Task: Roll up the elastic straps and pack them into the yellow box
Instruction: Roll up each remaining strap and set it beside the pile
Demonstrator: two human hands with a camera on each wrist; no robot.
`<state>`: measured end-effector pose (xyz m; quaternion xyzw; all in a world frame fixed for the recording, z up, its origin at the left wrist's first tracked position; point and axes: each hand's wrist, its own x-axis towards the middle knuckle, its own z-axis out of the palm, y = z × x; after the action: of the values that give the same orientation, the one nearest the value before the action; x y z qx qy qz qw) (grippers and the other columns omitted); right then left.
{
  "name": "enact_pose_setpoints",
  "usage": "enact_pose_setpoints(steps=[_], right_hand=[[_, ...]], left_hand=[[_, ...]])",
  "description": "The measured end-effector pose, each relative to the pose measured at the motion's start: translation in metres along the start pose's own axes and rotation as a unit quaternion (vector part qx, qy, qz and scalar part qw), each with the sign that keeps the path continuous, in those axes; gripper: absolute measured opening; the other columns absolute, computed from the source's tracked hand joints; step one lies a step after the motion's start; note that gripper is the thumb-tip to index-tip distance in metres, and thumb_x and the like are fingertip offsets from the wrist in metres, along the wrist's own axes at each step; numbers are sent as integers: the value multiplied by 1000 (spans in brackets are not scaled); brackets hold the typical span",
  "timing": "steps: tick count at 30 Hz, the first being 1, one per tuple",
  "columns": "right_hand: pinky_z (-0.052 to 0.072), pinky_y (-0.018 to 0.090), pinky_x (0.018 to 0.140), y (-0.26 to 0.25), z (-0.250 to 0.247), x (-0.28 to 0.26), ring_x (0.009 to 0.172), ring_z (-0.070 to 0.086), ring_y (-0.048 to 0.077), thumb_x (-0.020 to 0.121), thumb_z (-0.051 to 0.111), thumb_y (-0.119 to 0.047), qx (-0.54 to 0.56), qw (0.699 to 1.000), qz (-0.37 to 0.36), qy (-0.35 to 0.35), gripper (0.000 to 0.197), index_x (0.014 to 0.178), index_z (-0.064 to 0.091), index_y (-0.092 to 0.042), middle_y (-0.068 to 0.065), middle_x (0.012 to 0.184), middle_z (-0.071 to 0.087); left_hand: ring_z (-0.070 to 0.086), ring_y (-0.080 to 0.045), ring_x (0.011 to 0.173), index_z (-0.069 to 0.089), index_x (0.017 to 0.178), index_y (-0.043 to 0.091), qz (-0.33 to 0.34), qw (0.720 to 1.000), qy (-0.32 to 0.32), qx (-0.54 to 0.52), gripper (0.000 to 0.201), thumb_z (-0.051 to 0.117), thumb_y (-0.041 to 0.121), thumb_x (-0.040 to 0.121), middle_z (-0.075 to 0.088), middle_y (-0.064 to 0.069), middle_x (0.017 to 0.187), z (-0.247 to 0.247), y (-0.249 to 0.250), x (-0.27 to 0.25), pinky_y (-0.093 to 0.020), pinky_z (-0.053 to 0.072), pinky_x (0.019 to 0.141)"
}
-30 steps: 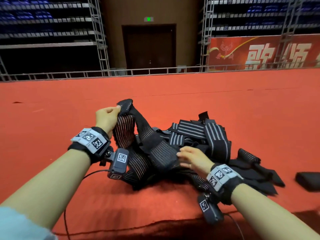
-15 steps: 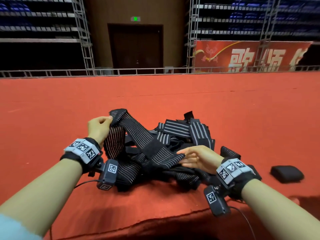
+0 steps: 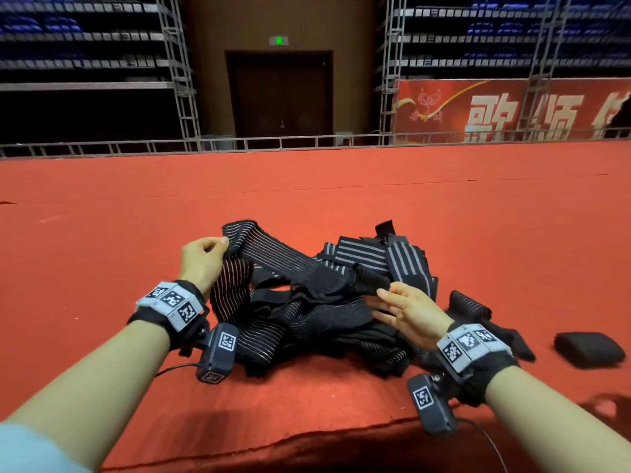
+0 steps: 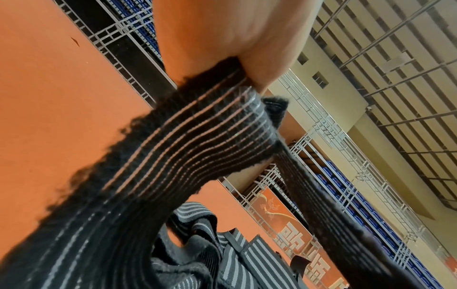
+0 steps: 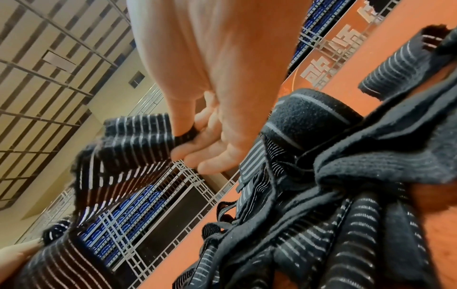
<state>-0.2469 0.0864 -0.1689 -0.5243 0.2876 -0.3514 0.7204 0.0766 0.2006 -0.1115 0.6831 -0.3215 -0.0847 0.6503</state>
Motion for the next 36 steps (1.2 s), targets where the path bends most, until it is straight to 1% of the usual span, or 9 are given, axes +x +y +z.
enact_pose_setpoints(steps=[6,11,18,22,26,28,30,33,36], right_hand=[[50,38,88,-3,-2,-1,111,62,24,98,48,-4,54,998,7,-13,27,74,43,-15,1,86,67],[56,33,78,1,0,-2,86,67,21,100,45,-10,60,998,2,-13,11,102,55,-8,10,101,69],[57,32,75,0,4,-1,58,52,10,102,44,-14,28,999,36,-28,10,106,53,-10,1,78,62],[57,32,76,-6,-4,-5,56,50,8,99,51,-12,-40,994,72,-70,8,106,55,-10,2,81,60],[56,25,62,-12,-35,-14,62,56,11,96,52,-3,-79,993,82,-13,20,116,56,-5,9,90,58],[59,27,66,-15,-47,-20,70,61,14,97,49,-5,-35,996,78,-3,19,113,60,-7,9,90,65],[60,29,70,-20,-51,-23,56,59,9,99,45,-4,26,998,63,1,19,107,61,-8,4,77,66],[58,24,62,-29,-50,-15,49,57,4,100,42,-4,144,987,-2,70,18,106,60,-4,3,74,64],[55,19,55,-42,-42,-7,44,56,2,100,42,-2,239,946,-108,189,19,94,60,-6,5,79,60]], left_hand=[[66,-28,97,69,79,19,-27,999,-10,-14,16,61,23,93,71,-9,94,5,-6,3,-49,50,96],[65,-26,90,70,73,22,-29,999,-20,-3,20,62,24,92,71,-6,88,7,-10,3,-51,51,94],[62,-21,89,71,86,11,2,1000,-1,14,16,60,21,94,69,-7,92,18,-7,-3,-44,51,93],[60,-20,89,72,89,6,20,997,33,62,20,59,20,94,68,-8,92,19,-8,-5,-39,49,92],[64,-29,90,71,80,6,4,991,106,85,22,59,20,92,70,-16,91,-2,-17,6,-40,48,87],[65,-31,96,73,90,0,32,990,68,124,22,60,18,92,71,-17,95,-5,-18,6,-36,47,85],[64,-28,96,73,93,0,64,985,3,159,23,60,19,93,72,-16,96,2,-18,2,-35,46,86],[64,-26,94,73,97,-3,38,990,-14,135,27,59,21,94,72,-19,100,9,-20,0,-39,48,87],[66,-31,97,73,93,-3,23,993,26,111,22,63,17,91,72,-19,97,12,-17,2,-38,49,86]])
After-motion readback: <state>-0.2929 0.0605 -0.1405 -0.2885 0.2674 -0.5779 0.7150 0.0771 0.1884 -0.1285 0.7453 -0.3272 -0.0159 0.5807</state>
